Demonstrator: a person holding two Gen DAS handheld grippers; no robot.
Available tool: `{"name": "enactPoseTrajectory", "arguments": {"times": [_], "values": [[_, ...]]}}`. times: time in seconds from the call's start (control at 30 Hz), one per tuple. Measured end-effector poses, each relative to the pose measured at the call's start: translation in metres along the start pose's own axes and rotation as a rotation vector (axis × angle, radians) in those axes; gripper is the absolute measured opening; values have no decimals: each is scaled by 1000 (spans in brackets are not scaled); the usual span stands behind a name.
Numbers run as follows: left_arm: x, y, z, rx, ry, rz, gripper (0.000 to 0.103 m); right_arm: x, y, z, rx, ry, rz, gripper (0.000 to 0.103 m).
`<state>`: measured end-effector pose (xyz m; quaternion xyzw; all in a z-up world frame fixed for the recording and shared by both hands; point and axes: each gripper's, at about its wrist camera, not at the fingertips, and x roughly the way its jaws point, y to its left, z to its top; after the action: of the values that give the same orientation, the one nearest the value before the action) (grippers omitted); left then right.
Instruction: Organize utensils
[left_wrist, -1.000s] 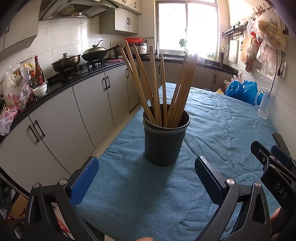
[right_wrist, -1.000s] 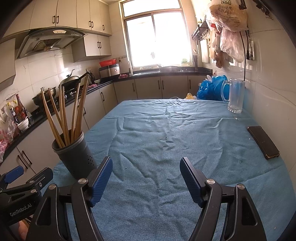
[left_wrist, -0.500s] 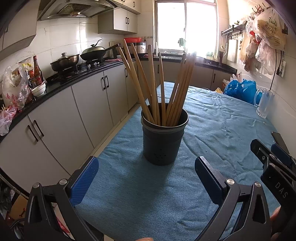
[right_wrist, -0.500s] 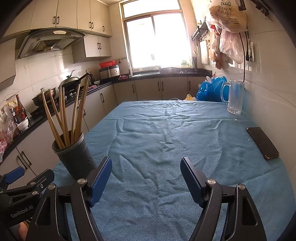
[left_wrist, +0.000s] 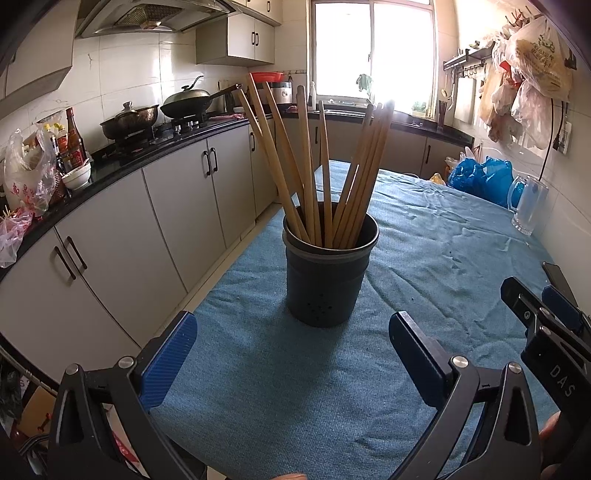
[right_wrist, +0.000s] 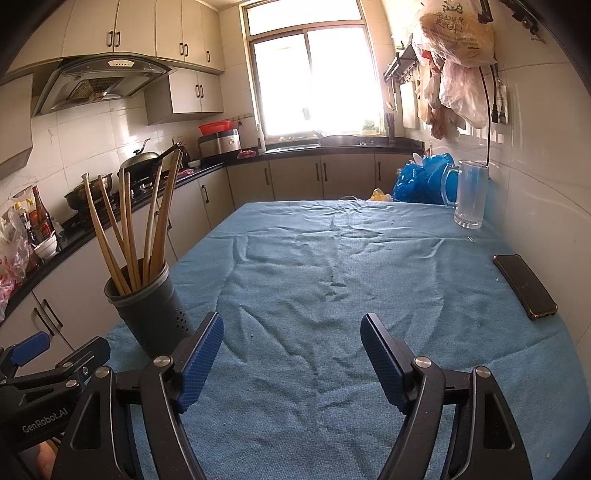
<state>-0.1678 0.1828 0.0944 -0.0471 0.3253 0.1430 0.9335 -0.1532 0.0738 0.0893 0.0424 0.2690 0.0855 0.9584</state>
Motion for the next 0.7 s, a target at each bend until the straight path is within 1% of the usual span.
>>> {"name": "enactPoseTrajectory", "arguments": {"times": [0.7], "values": [[6, 8, -2, -4, 14, -9, 103, -2, 4, 0, -9, -9, 2, 83]]}}
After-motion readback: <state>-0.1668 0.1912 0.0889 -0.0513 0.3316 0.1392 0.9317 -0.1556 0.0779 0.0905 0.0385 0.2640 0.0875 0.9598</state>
